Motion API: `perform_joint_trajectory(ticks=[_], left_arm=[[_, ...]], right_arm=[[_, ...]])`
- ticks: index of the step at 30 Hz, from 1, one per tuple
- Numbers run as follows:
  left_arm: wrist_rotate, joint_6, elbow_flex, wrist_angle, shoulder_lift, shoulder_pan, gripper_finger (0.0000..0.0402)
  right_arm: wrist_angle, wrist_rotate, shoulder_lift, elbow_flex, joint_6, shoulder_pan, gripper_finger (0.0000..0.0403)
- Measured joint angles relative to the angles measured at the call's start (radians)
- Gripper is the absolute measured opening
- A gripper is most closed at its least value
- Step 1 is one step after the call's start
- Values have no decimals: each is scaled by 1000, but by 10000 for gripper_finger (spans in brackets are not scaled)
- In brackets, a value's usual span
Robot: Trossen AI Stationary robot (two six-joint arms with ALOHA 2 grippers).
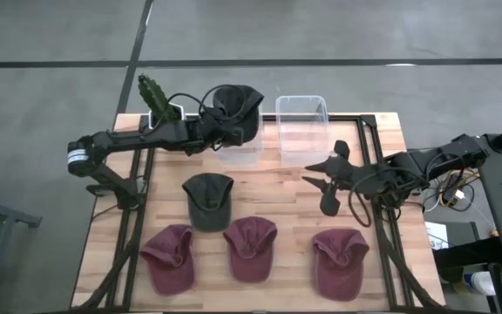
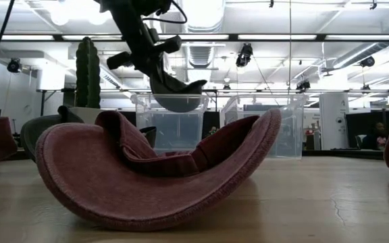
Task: Pick & Place hat
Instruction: Put the right black cap into the left transparent bin
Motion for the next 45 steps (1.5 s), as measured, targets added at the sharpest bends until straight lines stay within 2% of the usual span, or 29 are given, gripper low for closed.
perform_joint_trajectory(ticks=[14,45], left_arm=[[32,-67,0,-33,24,4,5],[62,-38,-9,-15,74,16,16]], right_arm=[[45,-2,2,-26,-3,0,123],[50,-2,2,-26,31,0,123]])
